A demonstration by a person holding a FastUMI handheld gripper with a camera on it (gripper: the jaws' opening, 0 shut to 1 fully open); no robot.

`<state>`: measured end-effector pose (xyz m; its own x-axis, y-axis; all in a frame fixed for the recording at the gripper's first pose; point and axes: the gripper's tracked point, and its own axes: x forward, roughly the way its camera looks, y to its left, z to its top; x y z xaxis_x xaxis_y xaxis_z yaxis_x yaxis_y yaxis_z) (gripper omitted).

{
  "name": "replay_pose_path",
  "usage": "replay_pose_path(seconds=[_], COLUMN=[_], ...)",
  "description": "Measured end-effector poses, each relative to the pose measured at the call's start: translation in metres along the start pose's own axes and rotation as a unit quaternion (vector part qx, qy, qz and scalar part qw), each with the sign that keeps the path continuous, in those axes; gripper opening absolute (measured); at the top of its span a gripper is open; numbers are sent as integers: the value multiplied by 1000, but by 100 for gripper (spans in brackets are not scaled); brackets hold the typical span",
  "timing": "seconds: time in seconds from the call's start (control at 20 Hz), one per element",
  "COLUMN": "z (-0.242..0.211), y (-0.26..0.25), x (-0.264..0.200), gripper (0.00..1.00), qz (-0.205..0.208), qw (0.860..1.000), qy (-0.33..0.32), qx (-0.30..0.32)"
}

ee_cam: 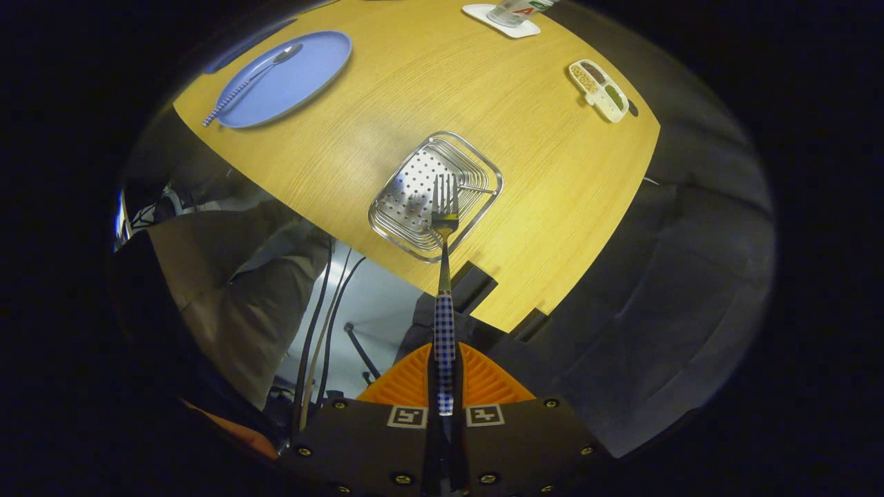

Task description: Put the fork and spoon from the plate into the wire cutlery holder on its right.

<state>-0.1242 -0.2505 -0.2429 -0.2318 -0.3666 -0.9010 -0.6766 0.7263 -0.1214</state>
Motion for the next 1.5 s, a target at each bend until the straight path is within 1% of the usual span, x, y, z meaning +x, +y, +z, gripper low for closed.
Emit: replay_pose_path(seconds=[0.2, 0.4, 0.5, 0.55, 0.6, 0.65, 0.7, 0.75, 0.9, 0.95, 1.0, 1.05, 1.1, 1.2, 1.25, 1.3, 1.5], z=[12, 24, 35, 39, 42, 43, 43, 44, 45, 46, 51, 59, 67, 72, 74, 72, 76], y=[-9, -11, -11, -12, -12, -13, -13, -13, -11, -12, -9, -6, -1, 5, 10, 20, 40], x=[7, 12, 9, 8, 10, 10, 9, 7, -7, -11, -21, -28, -35, -48, -51, -55, -66], gripper=[6, 6, 6, 10, 10, 14, 14, 30, 45, 47, 46, 58, 58, 60, 85, 97, 97], qz=[-10, -9, -10, -12, -13, -12, -13, -10, -5, -6, -7, -3, 3, -9, -8, -3, -3], qw=[998, 996, 996, 996, 997, 997, 997, 997, 999, 1000, 1000, 998, 993, 982, 978, 974, 959], qy=[44, 70, 62, 59, 52, 52, 48, 46, 19, 0, -28, -68, -110, -166, -181, -194, -235], qx=[-37, -61, -63, -62, -60, -61, -58, -57, -37, -23, -5, 18, 49, 92, 105, 118, 156])
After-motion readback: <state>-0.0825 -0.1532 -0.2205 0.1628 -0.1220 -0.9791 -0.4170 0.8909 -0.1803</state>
